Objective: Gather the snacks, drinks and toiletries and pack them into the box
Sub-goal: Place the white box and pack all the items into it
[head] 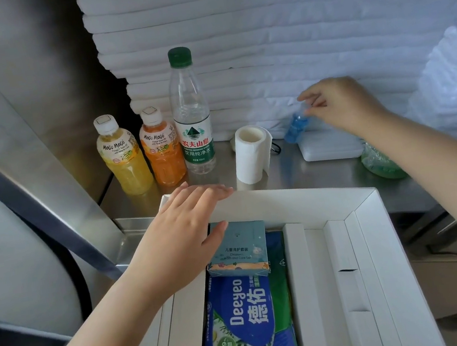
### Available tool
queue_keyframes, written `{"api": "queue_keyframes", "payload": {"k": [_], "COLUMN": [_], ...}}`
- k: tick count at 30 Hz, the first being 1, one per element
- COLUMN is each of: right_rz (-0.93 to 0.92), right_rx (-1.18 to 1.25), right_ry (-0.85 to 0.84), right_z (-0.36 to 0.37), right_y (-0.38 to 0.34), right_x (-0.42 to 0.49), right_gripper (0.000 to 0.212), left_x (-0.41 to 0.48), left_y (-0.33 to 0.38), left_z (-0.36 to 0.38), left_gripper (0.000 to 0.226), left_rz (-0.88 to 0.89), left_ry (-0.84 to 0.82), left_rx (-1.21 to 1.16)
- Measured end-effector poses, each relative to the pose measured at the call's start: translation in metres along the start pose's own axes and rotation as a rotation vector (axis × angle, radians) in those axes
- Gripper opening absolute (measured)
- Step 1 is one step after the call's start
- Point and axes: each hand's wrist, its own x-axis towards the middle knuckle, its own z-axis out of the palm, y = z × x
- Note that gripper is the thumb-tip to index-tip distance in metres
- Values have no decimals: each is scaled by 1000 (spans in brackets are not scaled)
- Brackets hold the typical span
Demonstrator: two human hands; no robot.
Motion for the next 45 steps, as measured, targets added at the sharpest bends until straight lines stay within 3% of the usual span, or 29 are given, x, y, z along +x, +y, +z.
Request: {"api": "queue_keyframes", "payload": {"k": [3, 9, 18, 22, 25, 29, 39, 45], "right_rz": [29, -5, -127, -144, -180, -188, -292, -311], "right_rx": [199, 714, 764, 536, 244, 41, -220, -352], "right_ry": [-30, -336, -513, -724, -860, -995, -1215, -1209], "right_z": [-35, -91, -107, -103, -72, -28, 17, 25], "right_y": [-15, -54, -61, -65, -69, -67, -72, -67], "right_x": [-4, -39, -63, -78, -102, -138, -180, -192], "right_gripper": [25, 25, 27, 23, 21, 19, 23, 31], "left_x": [1, 2, 13, 15, 12, 10, 8, 5], "left_y": [0, -3, 11, 23, 28, 24, 18, 19], "left_z": [0, -2, -11, -14, -7, 3, 10, 11], "left_gripper": [41, 46, 43, 39, 41, 47, 47, 43], "left_rz": [-6, -24, 49, 150, 186, 185, 206, 195], "left_ry": [-5, 1, 1, 7, -47, -90, -95, -95], "left_rx": [-15, -44, -185, -165, -136, -123, -123, -157]}}
